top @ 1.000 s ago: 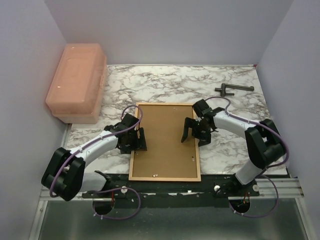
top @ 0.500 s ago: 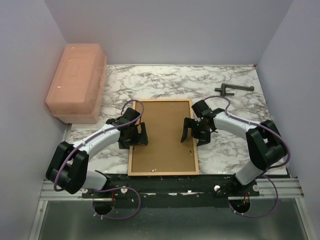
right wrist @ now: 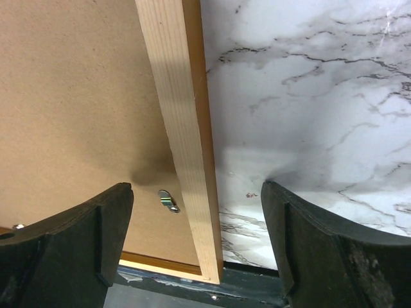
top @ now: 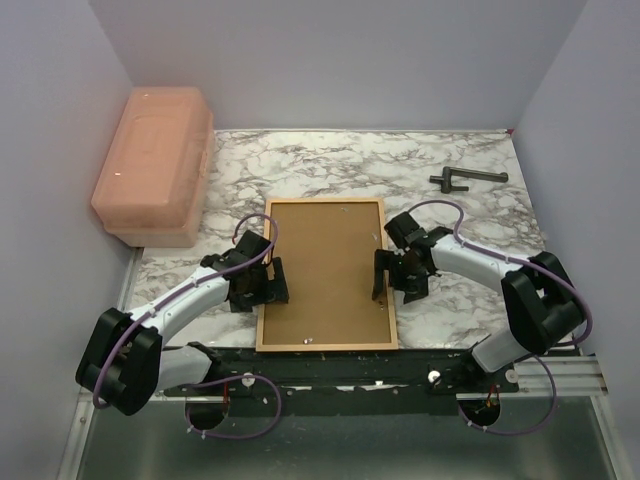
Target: Put the photo into the frame
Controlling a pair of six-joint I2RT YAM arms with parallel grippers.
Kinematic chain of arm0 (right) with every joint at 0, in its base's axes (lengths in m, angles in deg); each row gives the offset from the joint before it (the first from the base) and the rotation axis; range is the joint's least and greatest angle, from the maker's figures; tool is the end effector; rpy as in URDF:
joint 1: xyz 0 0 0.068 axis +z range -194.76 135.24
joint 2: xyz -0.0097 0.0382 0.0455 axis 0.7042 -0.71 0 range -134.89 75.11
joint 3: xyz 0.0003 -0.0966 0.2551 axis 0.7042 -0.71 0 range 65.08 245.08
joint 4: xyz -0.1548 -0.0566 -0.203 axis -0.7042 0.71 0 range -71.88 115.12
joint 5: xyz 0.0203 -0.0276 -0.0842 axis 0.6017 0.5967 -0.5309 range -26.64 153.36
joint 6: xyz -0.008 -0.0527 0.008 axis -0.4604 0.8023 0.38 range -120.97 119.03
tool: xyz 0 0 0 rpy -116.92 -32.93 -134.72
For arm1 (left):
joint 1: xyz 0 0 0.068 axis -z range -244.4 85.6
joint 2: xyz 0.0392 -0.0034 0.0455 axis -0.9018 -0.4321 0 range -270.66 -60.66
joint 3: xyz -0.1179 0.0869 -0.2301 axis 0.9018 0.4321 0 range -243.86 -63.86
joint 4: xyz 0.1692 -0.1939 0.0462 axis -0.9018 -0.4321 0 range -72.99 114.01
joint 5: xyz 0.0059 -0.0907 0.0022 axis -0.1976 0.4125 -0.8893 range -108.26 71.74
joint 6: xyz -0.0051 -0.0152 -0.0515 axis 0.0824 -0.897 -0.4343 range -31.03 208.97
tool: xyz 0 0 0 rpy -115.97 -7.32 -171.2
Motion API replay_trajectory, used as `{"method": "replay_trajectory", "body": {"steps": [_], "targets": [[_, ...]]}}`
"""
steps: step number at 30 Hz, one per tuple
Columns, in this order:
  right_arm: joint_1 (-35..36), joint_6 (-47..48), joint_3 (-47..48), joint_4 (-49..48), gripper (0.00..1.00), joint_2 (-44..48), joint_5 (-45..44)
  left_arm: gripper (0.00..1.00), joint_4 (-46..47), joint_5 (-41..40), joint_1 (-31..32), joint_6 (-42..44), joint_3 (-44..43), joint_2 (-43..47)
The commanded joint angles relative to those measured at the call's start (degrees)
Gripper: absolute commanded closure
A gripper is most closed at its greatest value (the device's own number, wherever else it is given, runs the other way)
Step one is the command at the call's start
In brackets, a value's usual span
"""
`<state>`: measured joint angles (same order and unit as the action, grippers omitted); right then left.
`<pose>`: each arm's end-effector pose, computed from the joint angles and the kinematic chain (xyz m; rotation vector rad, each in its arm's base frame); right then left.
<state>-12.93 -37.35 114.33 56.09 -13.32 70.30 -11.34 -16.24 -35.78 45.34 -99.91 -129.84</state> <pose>0.2228 0.1435 0.1625 0.0988 3.0031 0.3407 0.1787 -0.0989 0.1746 -0.3614 2.8139 -0.3581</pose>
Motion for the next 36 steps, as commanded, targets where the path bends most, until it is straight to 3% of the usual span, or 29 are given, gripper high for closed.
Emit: {"method": "replay_trajectory", "body": {"steps": [1, 11, 21, 25, 31, 32, 35, 36], "targets": [[2.07, 0.34, -0.40, 3.03, 0.16, -0.48, -4.31, 0.02, 1.26, 0.85, 0.38, -0.95, 1.60, 1.16], [6.54, -0.89, 1.00, 5.00, 0.36, -3.31, -9.40, 0.02, 1.60, 0.60, 0.38, -0.86, 2.13, 0.64], [6.97, -1.09, 3.12, 7.19, 0.85, -3.38, -12.54, 0.03, 2.24, 0.78, 0.38, -0.83, 3.18, 0.73], [7.02, -0.92, 3.04, 7.52, 1.00, -3.42, -13.21, 0.03, 2.22, 0.67, 0.43, -0.77, 3.36, 0.77], [7.00, -1.32, 3.43, 7.81, 0.98, -2.05, -13.36, 0.03, 2.07, 0.44, 0.38, -0.43, 3.24, 0.81], [7.01, -1.75, 3.81, 8.04, 0.93, -1.78, -13.37, 0.03, 2.04, 0.43, 0.38, -0.33, 3.13, 0.72], [7.01, -2.56, 5.17, 7.39, 0.51, -0.93, -11.32, 0.03, 2.05, 0.50, 0.38, 0.22, 2.66, 0.36], [6.88, -2.79, 5.57, 6.66, 0.43, -0.76, -10.46, 0.04, 2.09, 0.65, 0.38, 0.35, 2.57, 0.22]]}}
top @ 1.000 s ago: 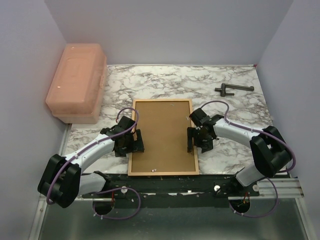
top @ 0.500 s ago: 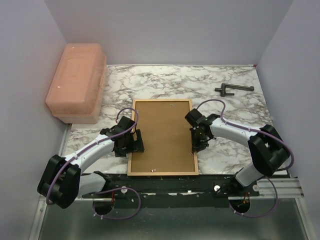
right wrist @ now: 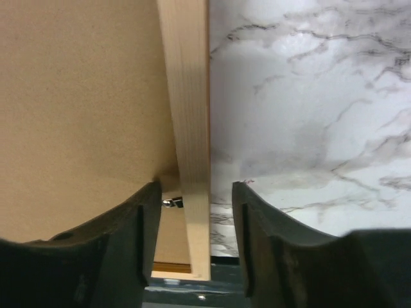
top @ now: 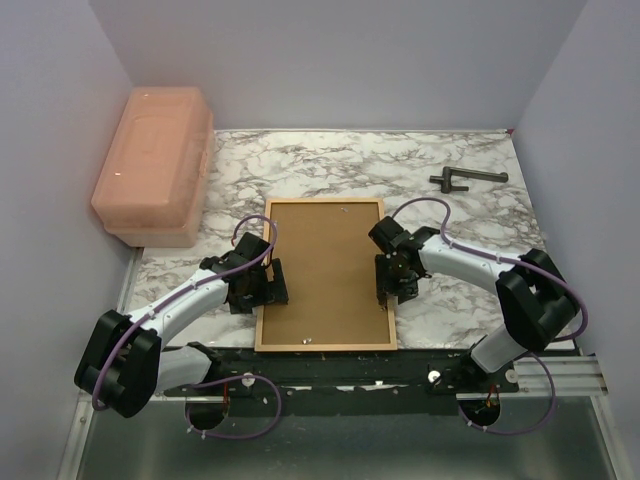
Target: Put the photo into the frame
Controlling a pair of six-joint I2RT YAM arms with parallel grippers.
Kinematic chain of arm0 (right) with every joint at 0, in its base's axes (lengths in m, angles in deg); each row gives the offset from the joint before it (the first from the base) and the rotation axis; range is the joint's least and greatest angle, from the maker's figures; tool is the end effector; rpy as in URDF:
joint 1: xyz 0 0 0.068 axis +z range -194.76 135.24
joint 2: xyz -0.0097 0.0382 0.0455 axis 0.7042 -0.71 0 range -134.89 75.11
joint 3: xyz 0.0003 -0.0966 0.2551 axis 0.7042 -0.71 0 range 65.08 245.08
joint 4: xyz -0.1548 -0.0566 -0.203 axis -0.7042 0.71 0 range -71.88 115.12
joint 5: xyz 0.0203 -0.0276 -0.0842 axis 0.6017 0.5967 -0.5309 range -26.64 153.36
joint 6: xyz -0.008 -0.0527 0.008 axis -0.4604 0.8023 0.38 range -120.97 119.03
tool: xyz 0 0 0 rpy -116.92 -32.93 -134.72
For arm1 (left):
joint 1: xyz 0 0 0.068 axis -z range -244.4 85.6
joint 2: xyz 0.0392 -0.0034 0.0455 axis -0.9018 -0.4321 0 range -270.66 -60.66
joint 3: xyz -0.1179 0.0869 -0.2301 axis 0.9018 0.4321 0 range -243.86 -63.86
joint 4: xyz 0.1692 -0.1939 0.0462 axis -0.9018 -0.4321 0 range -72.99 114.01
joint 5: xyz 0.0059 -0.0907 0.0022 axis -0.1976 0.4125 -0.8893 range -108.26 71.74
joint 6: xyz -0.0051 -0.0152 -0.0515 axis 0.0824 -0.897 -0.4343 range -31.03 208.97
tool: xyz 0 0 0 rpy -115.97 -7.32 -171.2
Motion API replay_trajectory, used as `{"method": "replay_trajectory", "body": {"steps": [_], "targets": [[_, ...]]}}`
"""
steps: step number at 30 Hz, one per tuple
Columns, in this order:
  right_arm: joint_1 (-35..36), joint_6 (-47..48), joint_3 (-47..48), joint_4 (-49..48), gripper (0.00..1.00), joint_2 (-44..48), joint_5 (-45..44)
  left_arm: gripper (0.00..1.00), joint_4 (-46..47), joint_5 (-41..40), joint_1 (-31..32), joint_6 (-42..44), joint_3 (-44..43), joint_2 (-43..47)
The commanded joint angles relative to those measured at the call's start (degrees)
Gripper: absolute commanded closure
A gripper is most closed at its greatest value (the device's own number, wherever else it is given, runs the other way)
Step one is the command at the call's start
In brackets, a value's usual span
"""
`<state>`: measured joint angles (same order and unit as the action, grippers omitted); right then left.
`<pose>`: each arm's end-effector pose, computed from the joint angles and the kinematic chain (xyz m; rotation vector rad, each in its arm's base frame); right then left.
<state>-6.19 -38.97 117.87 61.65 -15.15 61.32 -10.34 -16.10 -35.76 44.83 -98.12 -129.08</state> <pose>0.2113 0.1670 0.1678 -0.0107 2.9945 0.1043 0.1744 -0.0967 0.1690 -0.3731 2.8149 -0.3626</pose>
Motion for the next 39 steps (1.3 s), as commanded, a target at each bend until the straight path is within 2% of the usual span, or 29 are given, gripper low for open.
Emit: {"method": "replay_trajectory", "body": {"steps": [1, 5, 8, 16, 23, 31, 33, 37, 39], "targets": [[0.19, -1.45, 2.25, 0.53, 0.36, 1.16, -0.79, 0.04, 1.17, 0.65, 0.36, 0.96, 0.70, -0.72], [-0.31, -2.39, 2.93, -1.72, 0.15, 0.31, 1.57, 0.09, 2.20, 2.38, 0.49, 1.16, 0.99, -0.73], [-0.66, -2.64, 2.54, -3.61, 0.08, -0.55, 5.24, 0.14, 3.52, 4.15, 1.12, 0.95, 1.28, -0.32], [-1.05, -3.89, 0.59, -4.71, 0.07, 2.41, 10.69, 0.19, 4.95, 5.76, 7.91, -3.56, 0.40, 0.26], [-1.05, -5.53, -2.58, -1.67, 0.07, 8.45, 11.75, 0.20, 4.29, 5.14, 14.04, -7.64, -0.10, 0.60], [-1.04, -6.63, -7.13, -0.22, 0.05, 13.41, 10.50, 0.20, 3.77, 4.88, 17.51, -10.72, 2.48, 4.26], [-1.01, -6.17, -6.60, 0.48, 0.00, 11.99, 8.97, 0.18, 3.48, 4.58, 18.13, -11.26, 3.35, 5.23], [-1.96, -4.76, -4.20, 0.99, 0.00, 8.80, 5.90, 0.06, 0.23, 1.82, 18.22, -11.58, 3.39, 6.36], [-3.90, -3.51, -2.47, 1.14, 0.00, 8.07, 5.17, 0.04, -1.25, 0.70, 18.21, -11.21, 2.63, 6.31]]}}
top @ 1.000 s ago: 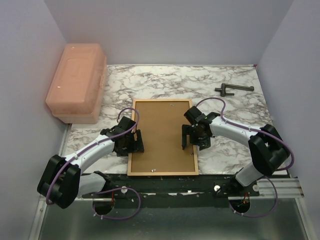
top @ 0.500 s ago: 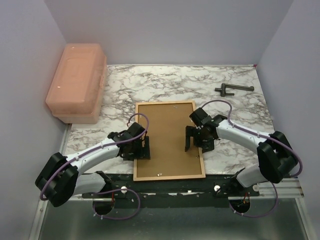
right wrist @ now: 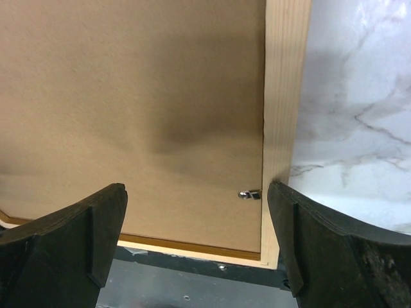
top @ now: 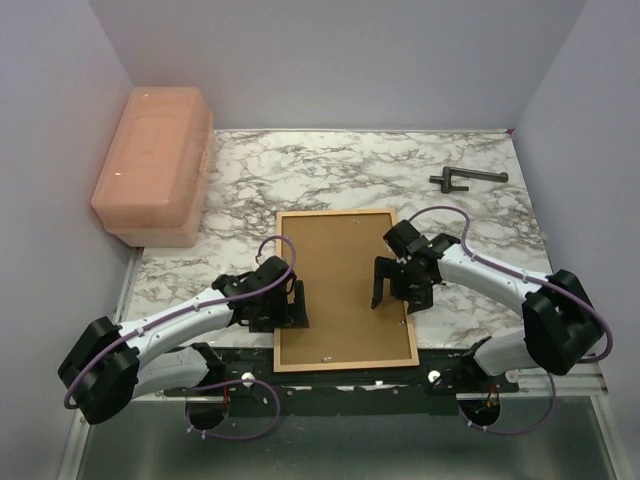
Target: Put the photo into the frame
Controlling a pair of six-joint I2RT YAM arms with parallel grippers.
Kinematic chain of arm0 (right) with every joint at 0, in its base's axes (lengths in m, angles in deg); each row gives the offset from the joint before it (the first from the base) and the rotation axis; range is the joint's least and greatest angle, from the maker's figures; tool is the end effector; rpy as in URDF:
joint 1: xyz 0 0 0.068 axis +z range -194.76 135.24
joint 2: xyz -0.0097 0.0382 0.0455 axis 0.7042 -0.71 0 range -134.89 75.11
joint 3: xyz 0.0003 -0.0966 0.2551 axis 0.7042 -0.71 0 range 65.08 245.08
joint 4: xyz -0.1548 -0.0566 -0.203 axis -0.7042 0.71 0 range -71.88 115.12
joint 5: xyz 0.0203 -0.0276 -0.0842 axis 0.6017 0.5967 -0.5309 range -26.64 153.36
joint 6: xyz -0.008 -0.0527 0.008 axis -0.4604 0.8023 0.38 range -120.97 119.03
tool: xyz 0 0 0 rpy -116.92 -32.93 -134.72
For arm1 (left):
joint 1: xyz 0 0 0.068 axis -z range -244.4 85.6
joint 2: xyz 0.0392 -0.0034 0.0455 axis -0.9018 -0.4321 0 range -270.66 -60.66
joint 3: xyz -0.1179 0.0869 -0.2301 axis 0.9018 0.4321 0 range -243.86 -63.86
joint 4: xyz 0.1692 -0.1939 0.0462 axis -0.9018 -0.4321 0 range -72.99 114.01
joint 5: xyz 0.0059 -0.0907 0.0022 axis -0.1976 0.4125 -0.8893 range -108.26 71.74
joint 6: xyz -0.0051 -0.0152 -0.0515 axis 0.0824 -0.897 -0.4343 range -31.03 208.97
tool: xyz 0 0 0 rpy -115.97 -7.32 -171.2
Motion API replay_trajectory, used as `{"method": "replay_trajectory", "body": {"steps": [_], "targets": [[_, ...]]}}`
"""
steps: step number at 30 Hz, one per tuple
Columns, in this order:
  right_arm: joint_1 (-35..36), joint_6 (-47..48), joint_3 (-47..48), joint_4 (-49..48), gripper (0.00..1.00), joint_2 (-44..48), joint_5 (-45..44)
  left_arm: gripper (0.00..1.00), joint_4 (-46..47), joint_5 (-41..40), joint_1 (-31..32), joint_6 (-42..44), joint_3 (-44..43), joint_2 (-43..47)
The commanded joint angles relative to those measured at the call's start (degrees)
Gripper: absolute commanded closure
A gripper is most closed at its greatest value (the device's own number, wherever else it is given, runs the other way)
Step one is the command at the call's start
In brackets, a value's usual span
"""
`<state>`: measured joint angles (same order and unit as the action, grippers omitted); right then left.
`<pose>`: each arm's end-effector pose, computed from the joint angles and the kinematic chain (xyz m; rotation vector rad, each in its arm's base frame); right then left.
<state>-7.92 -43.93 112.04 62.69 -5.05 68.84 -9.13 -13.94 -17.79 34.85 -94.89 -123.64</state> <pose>0.1867 0.1443 0.1827 0.1459 3.0189 0.3188 0.1257 -0.1368 0.1706 -0.1643 2.8647 -0.5569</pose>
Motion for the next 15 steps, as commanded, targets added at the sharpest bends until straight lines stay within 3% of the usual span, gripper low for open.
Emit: {"method": "replay_trajectory", "body": {"steps": [1, 7, 15], "targets": [[-3.60, 2.32, 4.46, 0.01, 0.00, -2.24, -2.21, 0.03, -2.81, -2.07, 0.28, -0.87, -1.16, 0.64], [-15.17, 10.26, 11.16, -0.91, 0.00, -6.03, 0.27, 0.03, -3.49, -3.28, 0.01, 1.24, -5.45, -5.02], [-19.64, 15.56, 24.85, -1.21, 0.00, -18.88, -0.17, 0.03, -2.90, -3.15, -0.04, 2.00, -7.56, -9.89]]}}
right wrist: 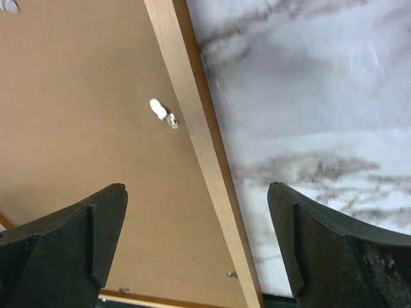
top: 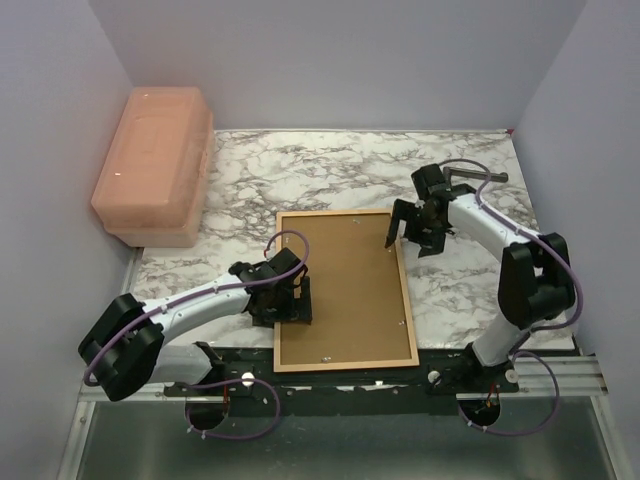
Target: Put the photo into the frame
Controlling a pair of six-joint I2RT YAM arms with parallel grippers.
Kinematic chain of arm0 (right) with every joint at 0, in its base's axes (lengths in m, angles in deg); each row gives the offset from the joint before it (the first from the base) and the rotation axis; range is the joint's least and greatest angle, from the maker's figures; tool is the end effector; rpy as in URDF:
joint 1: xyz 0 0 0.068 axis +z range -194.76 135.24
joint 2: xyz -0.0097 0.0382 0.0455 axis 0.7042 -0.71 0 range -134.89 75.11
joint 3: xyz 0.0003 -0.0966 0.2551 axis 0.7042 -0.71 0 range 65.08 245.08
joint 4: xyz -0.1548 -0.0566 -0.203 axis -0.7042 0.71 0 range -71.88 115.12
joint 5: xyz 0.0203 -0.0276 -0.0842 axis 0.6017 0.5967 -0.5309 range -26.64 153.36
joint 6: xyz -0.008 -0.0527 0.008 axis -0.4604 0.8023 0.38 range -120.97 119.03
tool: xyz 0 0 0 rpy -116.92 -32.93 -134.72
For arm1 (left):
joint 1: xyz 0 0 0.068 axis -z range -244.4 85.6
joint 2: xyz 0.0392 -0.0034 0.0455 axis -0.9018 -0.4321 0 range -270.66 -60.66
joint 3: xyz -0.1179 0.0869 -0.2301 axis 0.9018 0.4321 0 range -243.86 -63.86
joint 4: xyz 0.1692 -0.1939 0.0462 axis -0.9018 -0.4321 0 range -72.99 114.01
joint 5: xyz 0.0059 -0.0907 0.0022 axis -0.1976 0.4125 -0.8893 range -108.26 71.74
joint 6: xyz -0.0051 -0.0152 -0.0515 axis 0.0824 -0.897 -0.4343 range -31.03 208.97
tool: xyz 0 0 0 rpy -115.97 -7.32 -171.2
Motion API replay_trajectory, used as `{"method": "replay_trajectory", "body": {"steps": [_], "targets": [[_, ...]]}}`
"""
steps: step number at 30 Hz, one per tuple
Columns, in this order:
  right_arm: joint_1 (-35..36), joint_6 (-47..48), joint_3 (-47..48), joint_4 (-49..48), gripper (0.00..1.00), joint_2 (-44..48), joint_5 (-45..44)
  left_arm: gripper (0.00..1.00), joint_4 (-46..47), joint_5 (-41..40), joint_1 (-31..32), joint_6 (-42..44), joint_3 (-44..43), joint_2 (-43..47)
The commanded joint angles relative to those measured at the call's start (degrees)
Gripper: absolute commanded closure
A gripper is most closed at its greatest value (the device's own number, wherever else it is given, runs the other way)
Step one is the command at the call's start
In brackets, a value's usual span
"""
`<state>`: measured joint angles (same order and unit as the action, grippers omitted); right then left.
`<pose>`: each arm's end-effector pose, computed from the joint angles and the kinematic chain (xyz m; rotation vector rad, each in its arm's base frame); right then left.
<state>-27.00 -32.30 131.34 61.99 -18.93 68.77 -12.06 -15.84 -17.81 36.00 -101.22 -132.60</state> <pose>0.3016 0.1002 0.2119 0.3176 2.8549 0.3163 0.1434 -0.1537 0.1714 -0.1526 2.9221 -0.4207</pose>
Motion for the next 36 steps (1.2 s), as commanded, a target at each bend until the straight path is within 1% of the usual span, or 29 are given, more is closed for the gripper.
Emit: {"method": "replay_trajectory", "body": {"steps": [1, 6, 8, 14, 19, 24, 26, 27, 32, 34, 36], "targets": [[-0.54, 4.18, 7.04, -0.54, 0.00, -6.89, -0.51, 0.03, 0.30, -1.19, -0.05, 0.85, -1.18, -1.05], [-0.58, 5.41, 13.05, -0.08, 0.00, -13.85, -1.72, 0.03, 0.74, -0.64, -0.03, 0.72, -0.63, -1.55], [-0.53, 6.11, 13.93, -0.02, 0.03, -15.30, -1.20, 0.03, 0.98, -0.51, -0.01, 0.67, -0.16, -1.54], [-0.44, 6.30, 11.17, -1.57, 0.13, -15.92, -0.83, 0.03, 2.38, 0.36, -0.04, -0.36, 1.55, -1.45], [0.57, 6.58, 9.58, -2.41, 0.14, -15.62, -1.45, 0.04, 2.68, 0.49, -0.07, -0.40, 1.95, -1.35], [2.43, 6.66, 10.10, -1.04, 0.15, -17.22, -6.44, 0.04, 2.27, 0.22, -0.04, -0.12, 1.64, -1.45], [2.54, 6.41, 10.07, -1.16, 0.17, -17.62, -8.18, 0.04, 2.24, 0.20, -0.03, -0.18, 1.52, -1.48], [2.52, 6.42, 10.12, -1.20, 0.18, -17.71, -8.71, 0.04, 2.24, 0.22, -0.07, -0.18, 1.64, -1.44], [2.54, 6.48, 11.23, -1.00, 0.34, -18.76, -9.87, 0.04, 2.24, 0.14, -0.05, -0.20, 1.99, -1.14], [2.54, 6.44, 11.47, -1.06, 0.39, -19.14, -10.17, 0.04, 2.15, 0.13, -0.01, -0.21, 2.03, -1.02], [2.52, 6.08, 11.77, -1.08, 0.41, -19.49, -10.74, 0.04, 2.15, 0.13, -0.03, -0.20, 2.09, -0.84]]}}
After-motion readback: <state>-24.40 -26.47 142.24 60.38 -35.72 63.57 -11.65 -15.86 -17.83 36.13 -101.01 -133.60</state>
